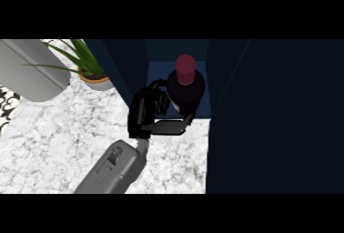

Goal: Pick up the wine, place it into the cabinet and close the cabinet

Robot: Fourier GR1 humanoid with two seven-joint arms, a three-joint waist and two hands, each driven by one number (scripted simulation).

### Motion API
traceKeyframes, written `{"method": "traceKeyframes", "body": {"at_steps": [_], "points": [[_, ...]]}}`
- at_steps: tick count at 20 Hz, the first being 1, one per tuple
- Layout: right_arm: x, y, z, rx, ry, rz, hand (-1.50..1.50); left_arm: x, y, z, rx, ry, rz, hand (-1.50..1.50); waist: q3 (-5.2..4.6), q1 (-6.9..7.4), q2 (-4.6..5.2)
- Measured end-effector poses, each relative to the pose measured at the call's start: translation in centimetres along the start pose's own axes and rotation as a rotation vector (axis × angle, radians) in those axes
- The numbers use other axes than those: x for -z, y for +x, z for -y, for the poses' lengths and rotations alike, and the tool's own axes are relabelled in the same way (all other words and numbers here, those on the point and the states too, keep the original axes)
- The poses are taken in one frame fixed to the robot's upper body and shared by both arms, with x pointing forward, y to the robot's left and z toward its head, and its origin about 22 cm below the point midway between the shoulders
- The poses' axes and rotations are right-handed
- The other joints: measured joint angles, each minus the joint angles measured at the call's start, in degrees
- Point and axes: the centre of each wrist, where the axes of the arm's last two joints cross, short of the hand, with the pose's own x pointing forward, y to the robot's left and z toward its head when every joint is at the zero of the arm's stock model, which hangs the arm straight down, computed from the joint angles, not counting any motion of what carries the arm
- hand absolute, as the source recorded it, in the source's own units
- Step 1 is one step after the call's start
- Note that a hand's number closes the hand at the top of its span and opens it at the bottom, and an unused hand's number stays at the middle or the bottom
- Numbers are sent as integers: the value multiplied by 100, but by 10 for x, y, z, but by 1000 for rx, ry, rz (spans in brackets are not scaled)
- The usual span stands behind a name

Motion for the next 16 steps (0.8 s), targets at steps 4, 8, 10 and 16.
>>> {"method": "traceKeyframes", "body": {"at_steps": [4, 8, 10, 16], "points": [[-2, -1, 4, 2, 0, 2, -150, -3, -16, -8, 3, 22, -25, 150, 1, 7, -1], [-8, 6, 0, -2, 6, 1, -150, -5, -32, -7, 21, 44, -46, 150, 0, -11, 2], [-9, 10, -1, -2, 4, 2, -150, -8, -37, -7, 18, 50, -58, 150, -1, -3, 1], [-5, 10, 0, -4, 6, -1, -150, -11, -58, -20, 13, 67, -81, 150, -1, 1, 3]]}}
